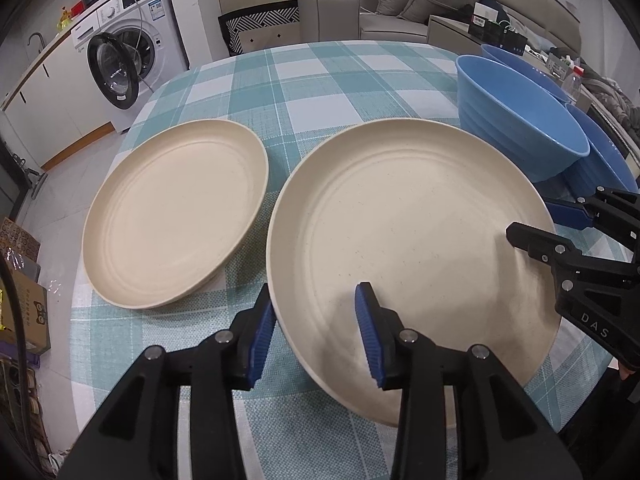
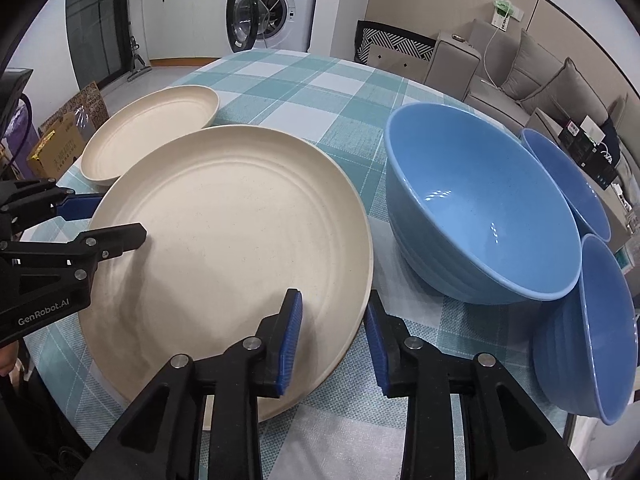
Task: Organize plates and bowls
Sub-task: 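Lower the held plate onto the other beige plate and open the right gripper, then withdraw the right tool up and away from the stacked plates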
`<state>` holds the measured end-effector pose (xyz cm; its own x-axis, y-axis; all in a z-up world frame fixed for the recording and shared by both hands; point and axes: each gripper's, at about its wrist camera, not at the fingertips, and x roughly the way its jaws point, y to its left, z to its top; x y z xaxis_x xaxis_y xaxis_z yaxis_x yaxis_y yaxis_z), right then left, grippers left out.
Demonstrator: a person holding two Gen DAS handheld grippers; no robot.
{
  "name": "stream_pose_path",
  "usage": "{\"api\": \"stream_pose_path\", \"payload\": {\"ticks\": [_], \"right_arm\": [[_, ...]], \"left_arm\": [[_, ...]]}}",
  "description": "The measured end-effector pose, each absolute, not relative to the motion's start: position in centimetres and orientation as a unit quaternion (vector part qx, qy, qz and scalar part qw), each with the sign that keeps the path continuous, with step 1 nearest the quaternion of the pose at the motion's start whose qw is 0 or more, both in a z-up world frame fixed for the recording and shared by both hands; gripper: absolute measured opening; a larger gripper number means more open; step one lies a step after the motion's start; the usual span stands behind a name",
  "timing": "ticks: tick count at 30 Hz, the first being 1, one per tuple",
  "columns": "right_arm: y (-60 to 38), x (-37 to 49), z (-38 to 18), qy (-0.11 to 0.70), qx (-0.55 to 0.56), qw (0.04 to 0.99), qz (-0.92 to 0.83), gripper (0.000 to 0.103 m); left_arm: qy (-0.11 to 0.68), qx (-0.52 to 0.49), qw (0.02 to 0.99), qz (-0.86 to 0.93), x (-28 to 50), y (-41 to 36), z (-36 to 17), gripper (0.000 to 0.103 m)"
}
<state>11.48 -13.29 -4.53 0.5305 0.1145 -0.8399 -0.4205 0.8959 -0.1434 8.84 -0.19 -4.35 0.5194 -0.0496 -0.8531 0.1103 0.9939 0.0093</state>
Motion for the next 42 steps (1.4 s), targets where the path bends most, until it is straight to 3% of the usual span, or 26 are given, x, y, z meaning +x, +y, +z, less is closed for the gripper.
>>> {"api": "stream_pose_path", "payload": {"ticks": [12, 14, 16, 25, 29, 31, 33, 35, 42], "right_arm": [[-13.5, 11.6, -4.5, 0.46, -0.161, 0.855, 0.176, 0.05], [-13.6, 11.6, -4.4, 0.459, -0.156, 0.856, 0.181, 0.055], [-13.7, 11.5, -4.2, 0.456, -0.15, 0.857, 0.189, 0.067], [-14.0, 11.2, -3.2, 0.452, -0.121, 0.857, 0.217, 0.084], [-14.2, 11.3, -3.0, 0.449, -0.115, 0.86, 0.213, 0.091], [-14.3, 11.3, -2.8, 0.45, -0.104, 0.858, 0.223, 0.102], [-14.3, 11.3, -2.6, 0.447, -0.1, 0.859, 0.23, 0.102], [-14.2, 11.3, -2.5, 0.445, -0.097, 0.859, 0.233, 0.102], [-14.3, 11.0, -1.8, 0.433, -0.078, 0.863, 0.248, 0.102]], "left_arm": [[0.491, 0.017, 0.869, -0.067, 8.7, 0.0, -4.3, 0.051], [0.489, 0.008, 0.869, -0.076, 8.7, 0.2, -4.1, 0.054], [0.486, 0.005, 0.871, -0.079, 8.6, 0.4, -3.8, 0.054], [0.466, -0.01, 0.882, -0.073, 8.2, 1.7, -2.3, 0.077], [0.464, -0.016, 0.883, -0.062, 8.2, 2.5, -1.9, 0.077], [0.463, -0.016, 0.884, -0.055, 8.2, 2.9, -1.8, 0.077], [0.461, -0.021, 0.885, -0.053, 8.2, 3.2, -1.7, 0.081], [0.456, -0.025, 0.888, -0.049, 8.2, 3.5, -1.5, 0.1], [0.444, -0.031, 0.895, -0.044, 8.2, 3.9, -0.9, 0.103]]}}
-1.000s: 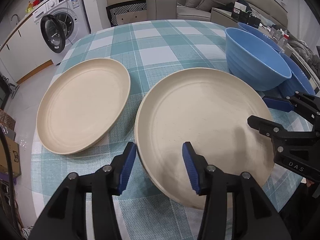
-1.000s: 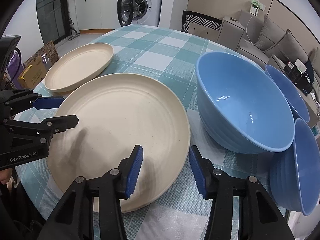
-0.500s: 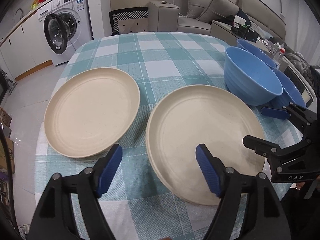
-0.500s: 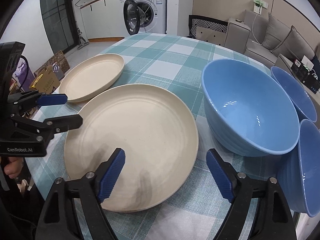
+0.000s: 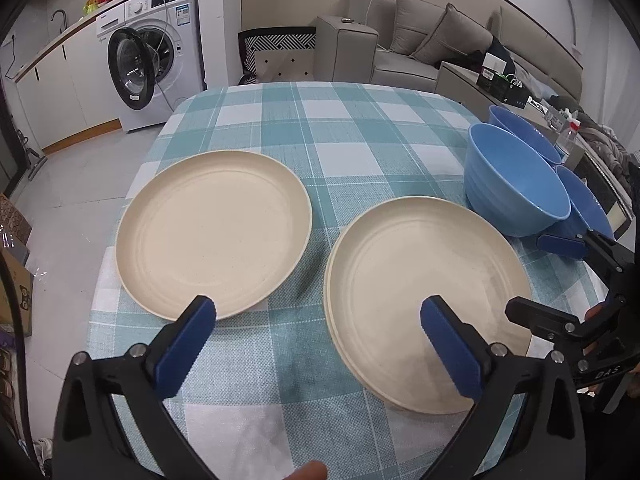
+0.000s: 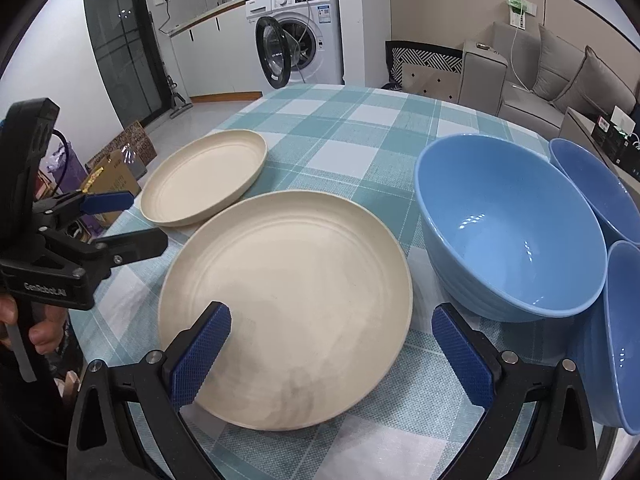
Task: Organize plates and bowls
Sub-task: 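Withdraw the right tool up and away from the stacked plates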
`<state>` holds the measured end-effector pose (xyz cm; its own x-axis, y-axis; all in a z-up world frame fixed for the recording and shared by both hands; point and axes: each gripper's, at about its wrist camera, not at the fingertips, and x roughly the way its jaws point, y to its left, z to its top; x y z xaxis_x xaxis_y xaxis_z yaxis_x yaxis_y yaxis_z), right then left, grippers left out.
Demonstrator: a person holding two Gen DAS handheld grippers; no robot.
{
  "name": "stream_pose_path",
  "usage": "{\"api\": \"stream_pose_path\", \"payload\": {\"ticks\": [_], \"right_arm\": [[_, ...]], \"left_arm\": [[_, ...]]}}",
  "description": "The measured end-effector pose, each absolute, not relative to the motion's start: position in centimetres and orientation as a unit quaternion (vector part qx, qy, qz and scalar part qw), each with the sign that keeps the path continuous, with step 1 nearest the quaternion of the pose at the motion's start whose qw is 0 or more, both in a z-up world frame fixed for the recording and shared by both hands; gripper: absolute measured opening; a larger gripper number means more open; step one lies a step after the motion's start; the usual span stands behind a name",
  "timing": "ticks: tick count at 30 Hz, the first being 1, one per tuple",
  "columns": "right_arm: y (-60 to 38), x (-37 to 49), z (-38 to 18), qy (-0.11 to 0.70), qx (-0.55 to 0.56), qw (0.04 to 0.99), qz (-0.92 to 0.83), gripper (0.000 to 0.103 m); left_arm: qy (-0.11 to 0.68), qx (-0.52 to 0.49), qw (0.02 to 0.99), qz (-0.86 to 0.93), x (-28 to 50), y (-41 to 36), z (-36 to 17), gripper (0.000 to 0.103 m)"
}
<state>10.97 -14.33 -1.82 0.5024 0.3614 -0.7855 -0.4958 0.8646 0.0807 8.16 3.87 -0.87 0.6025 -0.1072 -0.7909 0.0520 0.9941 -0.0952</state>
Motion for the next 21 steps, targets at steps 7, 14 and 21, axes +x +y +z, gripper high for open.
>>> {"api": "stream_pose_path", "payload": {"ticks": [7, 14, 21], "right_arm": [[-14.5, 10.6, -0.7, 0.417, -0.066, 0.87, 0.254, 0.102], [-14.9, 10.4, 0.4, 0.405, -0.045, 0.876, 0.26, 0.102], [-15.1, 10.7, 2.1, 0.391, -0.028, 0.881, 0.264, 0.102]], "left_arm": [[0.435, -0.034, 0.899, -0.039, 8.0, 4.3, -0.2, 0.103], [0.422, -0.048, 0.905, -0.028, 7.7, 5.8, 0.7, 0.103], [0.408, -0.068, 0.91, -0.007, 7.4, 7.9, 1.6, 0.103]]}}
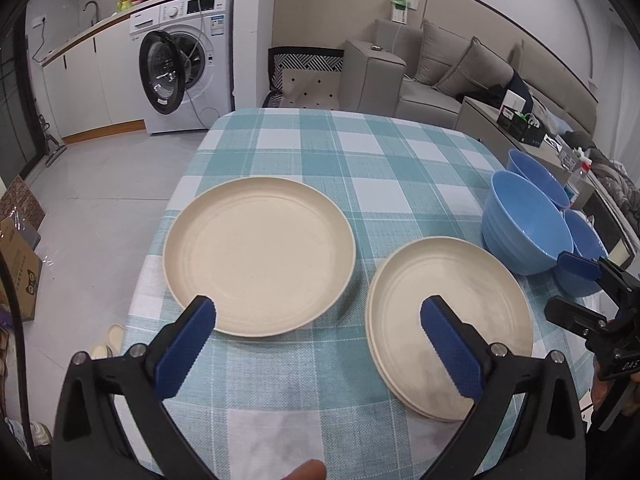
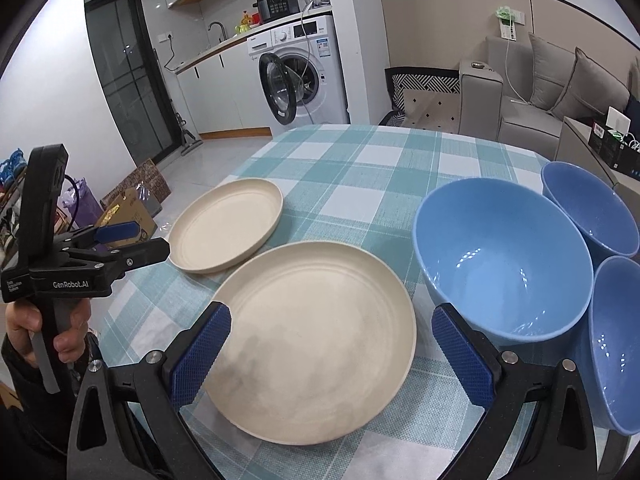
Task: Organize plates and bowls
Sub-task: 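Withdraw the right tool up and away from the stacked plates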
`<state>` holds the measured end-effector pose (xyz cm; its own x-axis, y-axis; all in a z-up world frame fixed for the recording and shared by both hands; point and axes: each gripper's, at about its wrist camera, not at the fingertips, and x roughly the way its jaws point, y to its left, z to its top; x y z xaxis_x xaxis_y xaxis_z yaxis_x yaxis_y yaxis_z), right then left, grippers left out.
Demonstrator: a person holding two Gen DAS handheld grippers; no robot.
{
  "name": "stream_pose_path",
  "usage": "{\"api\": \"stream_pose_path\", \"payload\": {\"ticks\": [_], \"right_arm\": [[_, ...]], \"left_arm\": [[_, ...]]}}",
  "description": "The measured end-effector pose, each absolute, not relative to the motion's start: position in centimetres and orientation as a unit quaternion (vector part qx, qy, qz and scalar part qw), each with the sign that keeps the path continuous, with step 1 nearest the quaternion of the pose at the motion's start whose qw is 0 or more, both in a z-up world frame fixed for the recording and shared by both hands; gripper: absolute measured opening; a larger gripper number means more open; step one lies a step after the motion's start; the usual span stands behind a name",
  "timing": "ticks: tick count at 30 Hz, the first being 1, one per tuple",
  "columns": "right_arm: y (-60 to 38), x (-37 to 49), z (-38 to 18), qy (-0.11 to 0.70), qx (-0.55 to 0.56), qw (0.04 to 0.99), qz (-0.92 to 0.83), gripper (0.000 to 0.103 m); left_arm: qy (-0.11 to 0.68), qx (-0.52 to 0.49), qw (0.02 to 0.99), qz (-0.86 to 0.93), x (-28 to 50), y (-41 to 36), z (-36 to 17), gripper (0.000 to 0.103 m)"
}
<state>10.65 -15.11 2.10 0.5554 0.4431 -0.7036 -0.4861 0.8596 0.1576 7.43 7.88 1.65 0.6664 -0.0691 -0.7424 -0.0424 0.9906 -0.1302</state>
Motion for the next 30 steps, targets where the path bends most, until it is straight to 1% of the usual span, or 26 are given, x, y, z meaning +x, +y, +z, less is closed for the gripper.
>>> {"api": "stream_pose_path", "payload": {"ticks": [20, 30], "right_arm": [[-12.5, 12.4, 6.6, 0.362, -0.039, 0.894, 0.261, 0.102], [-9.1, 13.9, 7.5, 0.356, -0.048, 0.894, 0.268, 0.102]], "left_arm": [[0.369, -0.095, 0.924, 0.022, 7.9, 11.4, 4.4, 0.103], [0.372, -0.104, 0.921, 0.048, 8.6, 13.5, 3.6, 0.103]]}}
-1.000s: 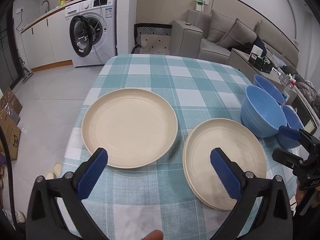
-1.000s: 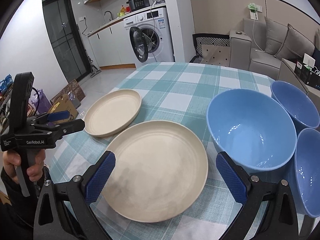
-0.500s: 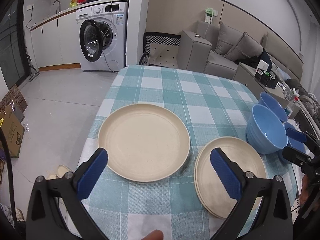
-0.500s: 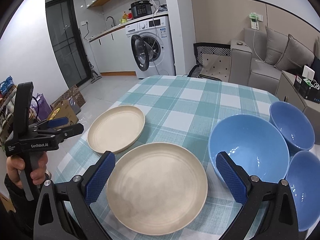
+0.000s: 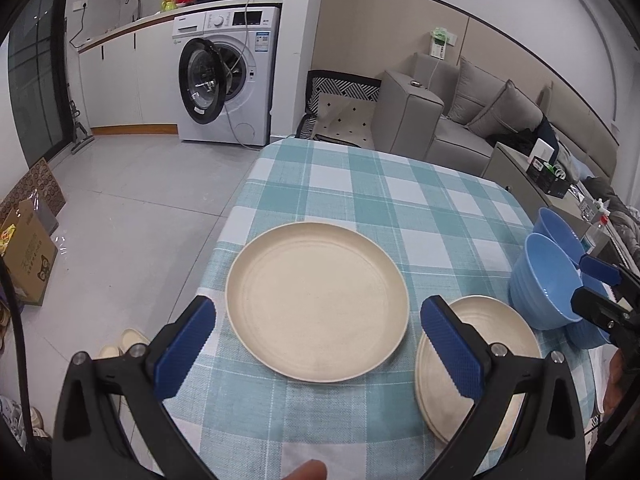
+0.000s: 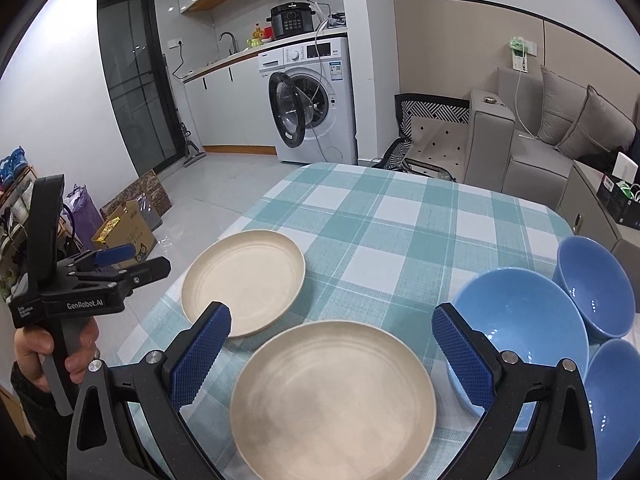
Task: Organize plates and bowls
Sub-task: 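Withdraw the right tool up and away from the stacked plates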
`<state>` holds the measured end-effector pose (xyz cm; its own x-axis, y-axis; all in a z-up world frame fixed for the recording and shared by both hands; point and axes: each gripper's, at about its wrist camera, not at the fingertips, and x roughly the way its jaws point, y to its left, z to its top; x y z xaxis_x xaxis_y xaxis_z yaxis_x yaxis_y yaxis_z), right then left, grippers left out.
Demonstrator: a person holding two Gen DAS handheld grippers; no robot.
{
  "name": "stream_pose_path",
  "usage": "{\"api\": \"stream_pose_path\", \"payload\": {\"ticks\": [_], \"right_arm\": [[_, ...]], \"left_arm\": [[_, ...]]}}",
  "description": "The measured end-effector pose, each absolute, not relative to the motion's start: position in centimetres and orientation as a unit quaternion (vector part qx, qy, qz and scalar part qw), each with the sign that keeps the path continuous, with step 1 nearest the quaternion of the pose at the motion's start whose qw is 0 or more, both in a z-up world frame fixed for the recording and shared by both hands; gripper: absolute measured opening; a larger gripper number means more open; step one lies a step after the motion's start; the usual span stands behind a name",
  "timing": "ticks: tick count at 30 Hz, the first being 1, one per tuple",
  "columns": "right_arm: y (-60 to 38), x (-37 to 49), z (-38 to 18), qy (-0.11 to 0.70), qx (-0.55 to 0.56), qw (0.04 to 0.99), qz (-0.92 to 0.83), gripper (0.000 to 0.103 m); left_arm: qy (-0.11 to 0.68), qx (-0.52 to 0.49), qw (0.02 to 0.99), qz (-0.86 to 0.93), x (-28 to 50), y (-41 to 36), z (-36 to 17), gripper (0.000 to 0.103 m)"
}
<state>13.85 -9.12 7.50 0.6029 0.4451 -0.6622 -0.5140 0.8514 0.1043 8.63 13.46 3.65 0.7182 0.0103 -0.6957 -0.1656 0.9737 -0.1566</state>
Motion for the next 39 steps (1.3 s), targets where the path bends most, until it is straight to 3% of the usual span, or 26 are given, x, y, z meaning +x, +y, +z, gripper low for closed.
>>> {"api": "stream_pose_path", "payload": {"ticks": [18, 39], "right_arm": [[-3.4, 17.1, 7.0, 0.355, -0.076, 0.894, 0.262, 0.102], [0.3, 21.7, 2.5, 0.418, -0.086, 0.864, 0.267, 0.102]], "left_arm": [[0.392, -0.127, 0.909, 0.066, 9.8, 16.2, 0.7, 0.103], [0.408, -0.162, 0.895, 0.081, 10.9, 18.8, -2.2, 0.103]]}}
